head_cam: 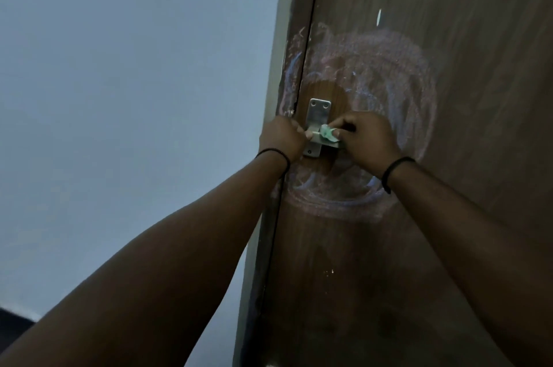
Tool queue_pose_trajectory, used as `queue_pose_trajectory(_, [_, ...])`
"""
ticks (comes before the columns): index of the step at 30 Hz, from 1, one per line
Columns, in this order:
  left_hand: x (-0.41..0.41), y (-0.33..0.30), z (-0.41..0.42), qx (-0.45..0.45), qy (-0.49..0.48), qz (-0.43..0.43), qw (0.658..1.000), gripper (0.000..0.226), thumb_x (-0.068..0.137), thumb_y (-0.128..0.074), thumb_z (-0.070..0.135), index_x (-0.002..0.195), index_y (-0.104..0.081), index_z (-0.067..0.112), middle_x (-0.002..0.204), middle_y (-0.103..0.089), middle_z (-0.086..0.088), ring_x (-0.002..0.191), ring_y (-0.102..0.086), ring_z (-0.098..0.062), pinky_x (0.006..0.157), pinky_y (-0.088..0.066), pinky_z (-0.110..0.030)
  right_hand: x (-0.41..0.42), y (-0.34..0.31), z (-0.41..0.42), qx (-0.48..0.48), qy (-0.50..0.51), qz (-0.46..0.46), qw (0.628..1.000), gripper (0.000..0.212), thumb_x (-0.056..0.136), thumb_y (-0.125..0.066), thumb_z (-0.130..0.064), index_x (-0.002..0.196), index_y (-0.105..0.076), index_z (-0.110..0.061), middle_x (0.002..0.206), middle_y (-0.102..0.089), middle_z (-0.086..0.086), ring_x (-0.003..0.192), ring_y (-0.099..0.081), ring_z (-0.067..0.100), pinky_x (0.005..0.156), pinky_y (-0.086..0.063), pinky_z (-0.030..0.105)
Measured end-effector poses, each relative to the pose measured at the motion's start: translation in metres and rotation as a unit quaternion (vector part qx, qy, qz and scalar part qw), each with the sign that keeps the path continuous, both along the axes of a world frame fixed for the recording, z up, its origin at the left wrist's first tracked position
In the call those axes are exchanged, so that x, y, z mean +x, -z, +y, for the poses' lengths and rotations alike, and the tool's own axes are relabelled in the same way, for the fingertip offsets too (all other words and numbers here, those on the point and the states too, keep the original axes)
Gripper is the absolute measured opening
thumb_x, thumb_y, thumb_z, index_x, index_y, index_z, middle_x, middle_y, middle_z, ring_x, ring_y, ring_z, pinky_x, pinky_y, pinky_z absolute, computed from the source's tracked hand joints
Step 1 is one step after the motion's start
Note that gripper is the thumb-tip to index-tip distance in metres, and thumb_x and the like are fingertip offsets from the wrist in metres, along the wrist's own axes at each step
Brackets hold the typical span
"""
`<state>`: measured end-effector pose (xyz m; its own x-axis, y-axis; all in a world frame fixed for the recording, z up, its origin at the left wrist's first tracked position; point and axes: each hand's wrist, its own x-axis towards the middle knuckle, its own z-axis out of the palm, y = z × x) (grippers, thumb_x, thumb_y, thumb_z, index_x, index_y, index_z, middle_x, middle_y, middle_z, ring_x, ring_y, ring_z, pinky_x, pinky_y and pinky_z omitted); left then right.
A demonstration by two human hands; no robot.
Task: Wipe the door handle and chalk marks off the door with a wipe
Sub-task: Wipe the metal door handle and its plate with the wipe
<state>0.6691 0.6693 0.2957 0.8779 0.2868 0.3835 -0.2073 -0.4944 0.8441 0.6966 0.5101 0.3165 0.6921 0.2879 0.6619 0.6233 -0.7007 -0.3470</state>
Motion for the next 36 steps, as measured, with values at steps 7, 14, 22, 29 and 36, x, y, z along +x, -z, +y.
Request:
queue_pose_trajectory(7, [0.004,0.029,0.004,-0.047,0.007,-0.052,0.998,0.025,0.09,-0.066,0.021,0.065,-0.062,0.018,0.076,-0.072,-0.009,0.066,-0.071,-0.025,0.069,-0.06,-0.045,0.012,-0.004,0.036,-0.027,0.014,-0.127,0.991,0.015,0.073,-0.072,-0.011,0.083,-0.061,-0.011,0.091,-0.061,0.007,0.079,-0.053,0.018,0.067,-0.04,0.026])
queue_pose_trajectory(14, [0.011,0.017,0.009,0.063,-0.072,-0.169,0.981,0.027,0.093,-0.055,0.018,0.117,-0.066,0.02,0.103,-0.072,-0.007,0.092,-0.065,-0.025,0.078,-0.047,-0.03,0.035,-0.008,0.05,0.015,0.048,-0.146,0.988,0.006,0.075,-0.071,-0.017,0.071,-0.067,-0.015,0.088,-0.063,0.004,0.071,-0.053,0.011,0.065,-0.045,0.023])
queue_pose_trajectory(22, [0.027,0.01,-0.003,-0.002,-0.074,-0.188,0.979,0.012,0.084,-0.069,0.022,0.093,-0.078,0.021,0.085,-0.075,0.002,0.076,-0.067,-0.013,0.07,-0.055,-0.027,0.023,-0.019,0.029,0.1,-0.056,0.007,0.993,0.017,0.09,-0.056,-0.007,0.092,-0.071,-0.015,0.092,-0.07,-0.001,0.077,-0.068,0.018,0.07,-0.06,0.036])
queue_pose_trajectory(29, [0.024,0.014,-0.014,-0.04,-0.127,-0.167,0.977,0.013,0.085,-0.065,0.01,0.088,-0.077,0.015,0.086,-0.073,0.001,0.077,-0.064,-0.011,0.07,-0.053,-0.022,0.028,-0.039,0.02,-0.037,0.029,-0.085,0.995,0.004,0.076,-0.076,-0.017,0.077,-0.074,-0.02,0.083,-0.071,-0.004,0.079,-0.065,0.011,0.074,-0.055,0.028])
queue_pose_trajectory(36, [0.026,0.053,-0.02,-0.069,-0.143,-0.165,0.973,0.014,0.085,-0.066,0.008,0.094,-0.075,0.011,0.088,-0.072,-0.003,0.078,-0.063,-0.014,0.056,-0.038,-0.01,0.034,-0.033,0.024,0.002,0.045,-0.08,0.996,0.018,0.074,-0.078,-0.015,0.071,-0.061,-0.019,0.073,-0.062,-0.005,0.067,-0.056,0.01,0.063,-0.048,0.027])
